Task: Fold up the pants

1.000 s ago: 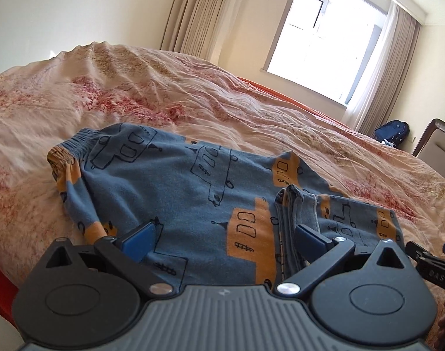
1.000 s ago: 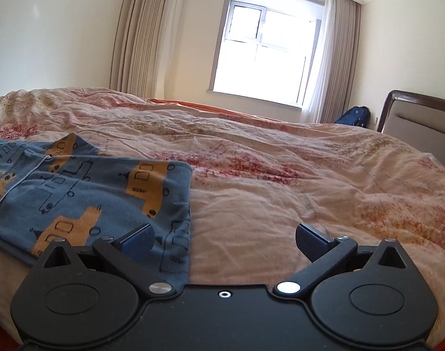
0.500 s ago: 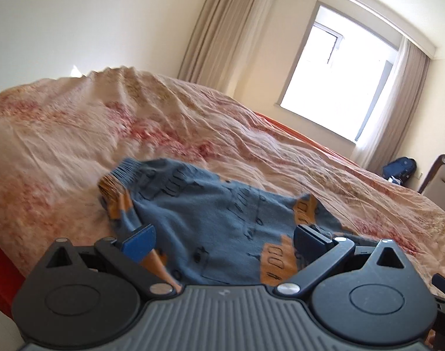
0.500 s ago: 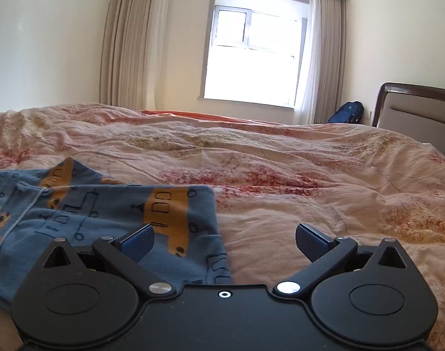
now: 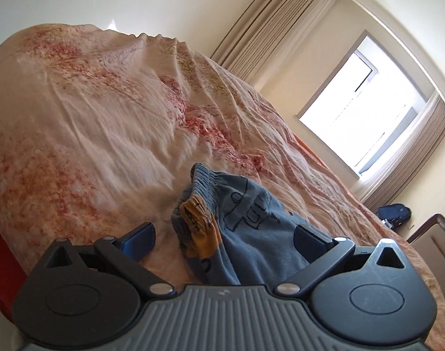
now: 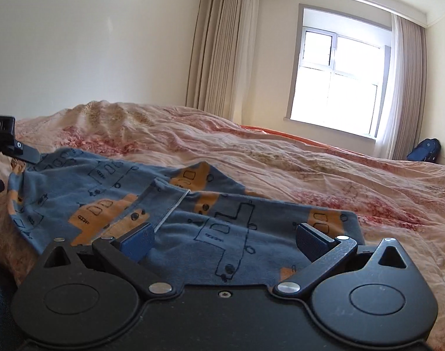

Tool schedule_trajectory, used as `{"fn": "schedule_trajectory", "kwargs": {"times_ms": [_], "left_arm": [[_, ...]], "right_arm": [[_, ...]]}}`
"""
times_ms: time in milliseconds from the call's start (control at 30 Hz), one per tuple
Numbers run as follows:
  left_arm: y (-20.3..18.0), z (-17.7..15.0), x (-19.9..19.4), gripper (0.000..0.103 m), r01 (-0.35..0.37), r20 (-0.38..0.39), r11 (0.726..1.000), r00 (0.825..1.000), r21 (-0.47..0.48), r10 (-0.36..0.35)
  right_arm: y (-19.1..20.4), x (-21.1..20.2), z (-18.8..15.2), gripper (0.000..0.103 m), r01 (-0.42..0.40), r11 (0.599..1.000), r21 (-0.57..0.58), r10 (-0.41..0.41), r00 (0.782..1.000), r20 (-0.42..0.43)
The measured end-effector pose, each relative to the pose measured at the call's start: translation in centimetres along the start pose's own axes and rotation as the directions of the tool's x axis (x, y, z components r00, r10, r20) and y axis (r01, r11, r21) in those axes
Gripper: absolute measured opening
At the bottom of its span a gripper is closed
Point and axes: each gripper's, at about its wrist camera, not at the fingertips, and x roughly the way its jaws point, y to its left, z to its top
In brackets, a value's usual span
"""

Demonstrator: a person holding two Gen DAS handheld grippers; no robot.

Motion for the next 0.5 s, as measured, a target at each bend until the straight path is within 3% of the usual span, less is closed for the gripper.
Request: {"fn": "schedule_trajectory", "kwargs": {"times_ms": [167,500], "left_arm": [[1.0,-0.3,0.2,0.097,0.013,0.018,0.997,1.000,-0.075,-0.012],[0.5,-0.2,0.4,0.096,-0.032,0.008,0.998,0.999,-0.055,0.032]], "right_arm": [[-0.5,0.3,-1.3,0.103,-0.002,0.999,0.052,0.003,1.000,-0.009],[-0.2,0.5,-2.0,0.103,0.010,0.998,0.060,-0.010,1.000,0.008]]}}
